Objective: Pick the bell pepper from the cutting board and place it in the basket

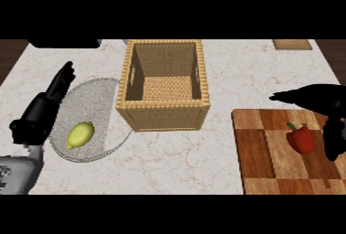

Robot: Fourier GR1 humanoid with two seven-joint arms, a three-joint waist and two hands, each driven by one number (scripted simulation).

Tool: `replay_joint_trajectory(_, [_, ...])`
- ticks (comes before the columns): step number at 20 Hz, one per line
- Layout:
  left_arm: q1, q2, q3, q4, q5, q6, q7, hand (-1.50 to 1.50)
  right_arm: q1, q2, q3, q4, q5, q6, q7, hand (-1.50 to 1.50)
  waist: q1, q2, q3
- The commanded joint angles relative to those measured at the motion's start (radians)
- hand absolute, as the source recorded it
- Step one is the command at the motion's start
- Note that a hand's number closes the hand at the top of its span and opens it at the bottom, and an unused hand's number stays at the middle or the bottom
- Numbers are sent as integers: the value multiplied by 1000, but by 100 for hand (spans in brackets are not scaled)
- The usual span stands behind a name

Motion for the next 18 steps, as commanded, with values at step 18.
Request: replay_joint_trajectory(18, [8, -79, 94, -10, -71, -95, 26, 0, 104, 120, -87, 193, 372, -205, -309, -150, -4, -1, 0])
